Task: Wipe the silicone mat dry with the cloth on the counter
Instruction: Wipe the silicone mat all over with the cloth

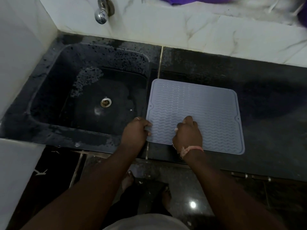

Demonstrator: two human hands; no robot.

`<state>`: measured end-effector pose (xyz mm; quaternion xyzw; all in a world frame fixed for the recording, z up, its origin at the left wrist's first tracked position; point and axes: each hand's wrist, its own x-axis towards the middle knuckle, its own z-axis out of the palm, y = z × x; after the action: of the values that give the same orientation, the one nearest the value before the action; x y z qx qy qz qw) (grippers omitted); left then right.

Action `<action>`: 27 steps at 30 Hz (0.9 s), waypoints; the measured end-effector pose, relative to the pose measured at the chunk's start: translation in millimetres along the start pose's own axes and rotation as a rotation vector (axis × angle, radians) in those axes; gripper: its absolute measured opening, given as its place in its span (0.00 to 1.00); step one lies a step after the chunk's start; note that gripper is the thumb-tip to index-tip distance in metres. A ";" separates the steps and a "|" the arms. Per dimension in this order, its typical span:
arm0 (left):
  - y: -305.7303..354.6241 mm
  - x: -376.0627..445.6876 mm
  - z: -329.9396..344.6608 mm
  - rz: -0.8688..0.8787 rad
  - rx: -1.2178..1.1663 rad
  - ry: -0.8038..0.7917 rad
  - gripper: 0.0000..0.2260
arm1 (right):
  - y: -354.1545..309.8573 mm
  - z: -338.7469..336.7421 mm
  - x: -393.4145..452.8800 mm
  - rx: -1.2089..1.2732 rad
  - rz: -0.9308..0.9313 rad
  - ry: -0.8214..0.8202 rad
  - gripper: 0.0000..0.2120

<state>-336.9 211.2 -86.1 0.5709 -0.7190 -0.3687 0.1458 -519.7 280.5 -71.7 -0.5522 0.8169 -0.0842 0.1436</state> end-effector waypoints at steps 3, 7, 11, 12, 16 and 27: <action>-3.5 -3.5 1.6 0.029 -0.001 0.044 0.18 | -10.5 2.9 1.6 -0.004 -0.026 -0.008 0.04; -9.6 0.4 -1.7 0.008 0.077 0.037 0.25 | -25.4 6.6 5.4 -0.030 -0.053 -0.015 0.05; -9.8 -1.0 -2.3 0.008 0.044 0.053 0.27 | -41.3 10.3 8.3 -0.030 -0.075 -0.024 0.05; -10.2 -1.1 -2.7 0.005 0.037 0.061 0.27 | -45.3 11.6 9.1 -0.035 -0.084 -0.027 0.05; -11.3 -0.1 -5.3 0.027 0.057 0.042 0.27 | -61.9 17.7 13.4 -0.039 -0.131 -0.021 0.07; -9.9 -1.3 -8.4 0.062 0.158 0.049 0.23 | -64.3 15.4 40.9 0.414 -0.103 -0.055 0.04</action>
<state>-324.1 208.6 -86.9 0.5668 -0.7594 -0.2922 0.1292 -472.5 218.8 -73.0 -0.5542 0.7486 -0.2422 0.2717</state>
